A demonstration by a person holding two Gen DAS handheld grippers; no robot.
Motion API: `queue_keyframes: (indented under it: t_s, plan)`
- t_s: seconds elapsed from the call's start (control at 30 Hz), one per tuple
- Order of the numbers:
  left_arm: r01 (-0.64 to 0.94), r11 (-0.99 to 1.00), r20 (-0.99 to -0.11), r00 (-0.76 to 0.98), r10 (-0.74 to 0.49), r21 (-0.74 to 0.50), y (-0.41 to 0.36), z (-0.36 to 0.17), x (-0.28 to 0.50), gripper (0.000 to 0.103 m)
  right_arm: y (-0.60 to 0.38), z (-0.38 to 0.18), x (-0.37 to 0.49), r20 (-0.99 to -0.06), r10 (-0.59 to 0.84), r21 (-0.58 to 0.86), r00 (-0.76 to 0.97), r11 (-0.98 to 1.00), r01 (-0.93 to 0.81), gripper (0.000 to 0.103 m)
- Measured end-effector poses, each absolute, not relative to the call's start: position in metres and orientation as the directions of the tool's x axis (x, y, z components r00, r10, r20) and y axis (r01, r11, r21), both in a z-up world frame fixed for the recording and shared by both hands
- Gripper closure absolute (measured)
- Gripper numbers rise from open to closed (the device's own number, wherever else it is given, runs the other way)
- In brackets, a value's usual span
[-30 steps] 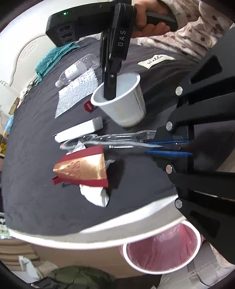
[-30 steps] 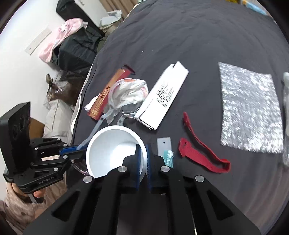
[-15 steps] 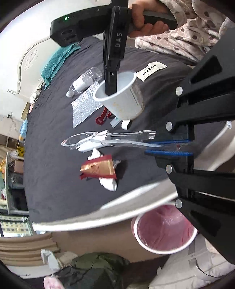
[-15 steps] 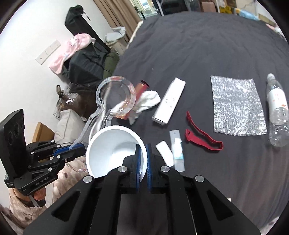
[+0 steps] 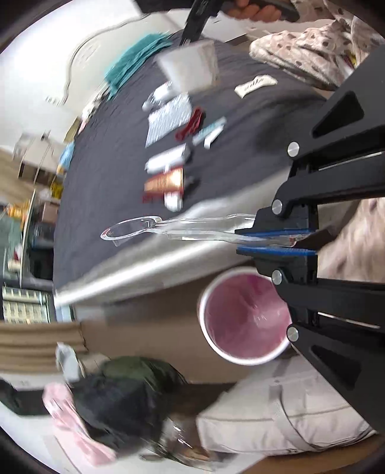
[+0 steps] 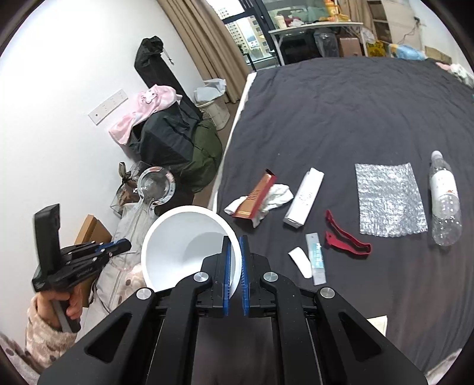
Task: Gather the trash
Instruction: 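Carry the utensil over the pink-lined bin and open the left tool while the right tool carries the cup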
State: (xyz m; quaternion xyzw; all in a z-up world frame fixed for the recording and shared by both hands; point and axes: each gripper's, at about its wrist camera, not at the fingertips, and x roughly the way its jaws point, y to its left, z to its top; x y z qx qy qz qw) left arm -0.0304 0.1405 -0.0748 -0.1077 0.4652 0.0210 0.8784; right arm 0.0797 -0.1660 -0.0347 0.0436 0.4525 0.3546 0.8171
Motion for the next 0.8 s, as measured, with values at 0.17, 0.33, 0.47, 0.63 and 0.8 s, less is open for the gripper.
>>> queue_keyframes:
  t_s: [0.17,0.33,0.47,0.63,0.8]
  plan:
    - [-0.198,0.968,-0.837,0.546,-0.02,-0.152,0.19,-0.089,-0.034,0.097,-0.151,-0.037,0.075,-0.715,0.622,0.39,0.321,0.735,-0.555,0.098]
    - [-0.211,0.968,-0.859,0.512,-0.007,-0.134,0.223,-0.11,-0.026,0.097,-0.129,-0.042,0.075,-0.733,0.612,0.38,0.296,0.73,-0.568,0.098]
    - [-0.225,0.956,-0.885,0.461,-0.066,-0.189,0.259,-0.143,-0.006,0.097,-0.112,-0.048,0.076,-0.75,0.601,0.362,0.277,0.723,-0.588,0.098]
    - [-0.215,0.958,-0.915,0.393,-0.092,-0.188,0.286,-0.183,0.02,0.097,-0.099,-0.053,0.076,-0.771,0.579,0.339,0.263,0.724,-0.601,0.098]
    - [-0.182,0.967,-0.933,0.344,-0.107,-0.178,0.288,-0.204,0.032,0.095,-0.094,-0.059,0.081,-0.789,0.56,0.334,0.255,0.738,-0.587,0.098]
